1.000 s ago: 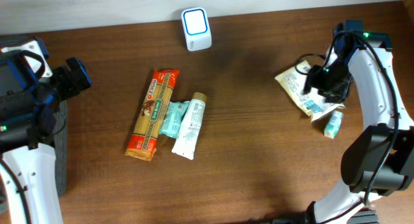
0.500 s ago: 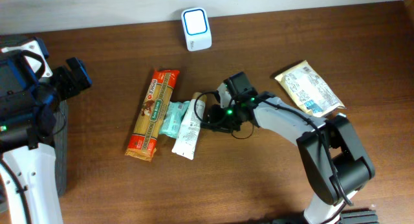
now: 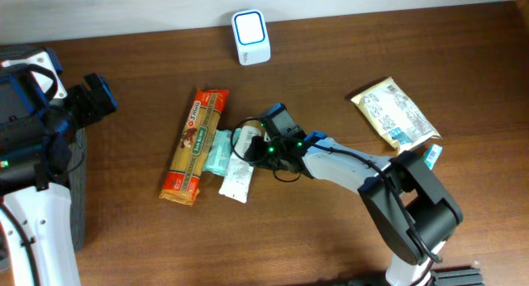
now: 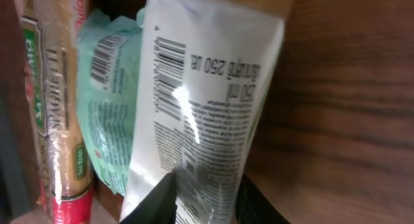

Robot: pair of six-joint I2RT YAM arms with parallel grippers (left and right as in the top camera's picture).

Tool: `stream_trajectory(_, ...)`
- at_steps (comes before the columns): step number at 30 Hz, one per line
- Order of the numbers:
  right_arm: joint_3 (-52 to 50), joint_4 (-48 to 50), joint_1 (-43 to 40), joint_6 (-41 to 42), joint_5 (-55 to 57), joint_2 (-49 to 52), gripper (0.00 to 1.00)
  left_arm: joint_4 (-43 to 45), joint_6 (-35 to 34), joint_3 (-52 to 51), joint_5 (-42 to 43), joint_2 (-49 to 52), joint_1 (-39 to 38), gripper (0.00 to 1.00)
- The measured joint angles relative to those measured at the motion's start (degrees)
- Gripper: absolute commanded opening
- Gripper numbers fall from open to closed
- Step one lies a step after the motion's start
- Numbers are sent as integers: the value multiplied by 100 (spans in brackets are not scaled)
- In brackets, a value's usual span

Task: Scan the item barcode
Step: 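Reach the right gripper to the white tube and grasp it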

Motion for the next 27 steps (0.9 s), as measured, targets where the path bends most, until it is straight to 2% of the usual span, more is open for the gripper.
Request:
stream_trajectory(3,81,177,-4,-55,-289,57,4,-2,0,0,0,0,0,99)
stream_trajectory(5,109,-162,-61,-413,-455,-22,4,-2,0,0,0,0,0,99)
stream_trajectory(6,155,-525,-98,-621,-496,-144,4,-4,0,0,0,0,0,99)
stream_trajectory(8,520,-1919,-122,-1224,-295,-339,4,-2,0,0,-2,0,0,99)
stream_trajectory(10,1325,-3475,-138,-2100,391,-341,4,-13,0,0,-2,0,0,99)
stream_trajectory(11,1620,-3825,-142,-2470,643,-323,4,-4,0,0,0,0,0,99)
stream_trajectory(13,1904,-3917,-149,-3134,1001,-243,6,-7,0,0,0,0,0,99)
stream_trajectory(14,1945,-3908,-153,-3399,1067,-70,9,-11,0,0,0,0,0,99)
stream_trajectory(15,1947,-3856,-153,-3576,1075,251,33,-11,0,0,0,0,0,99)
stream_trajectory(16,1963,-3781,-160,-3652,1005,442,44,-11,0,0,0,0,0,99)
stream_trajectory(20,1985,-3611,-369,-3757,463,708,61,-9,0,0,0,0,0,99)
stream_trajectory(23,2212,-4247,-881,-3757,-219,723,78,-7,0,0,0,0,0,99)
stream_trajectory(25,2326,-4712,-1346,-3995,-863,723,84,-13,0,0,0,0,0,99)
stream_trajectory(27,2323,-5023,-1537,-4275,-1335,721,86,-11,0,0,0,0,0,99)
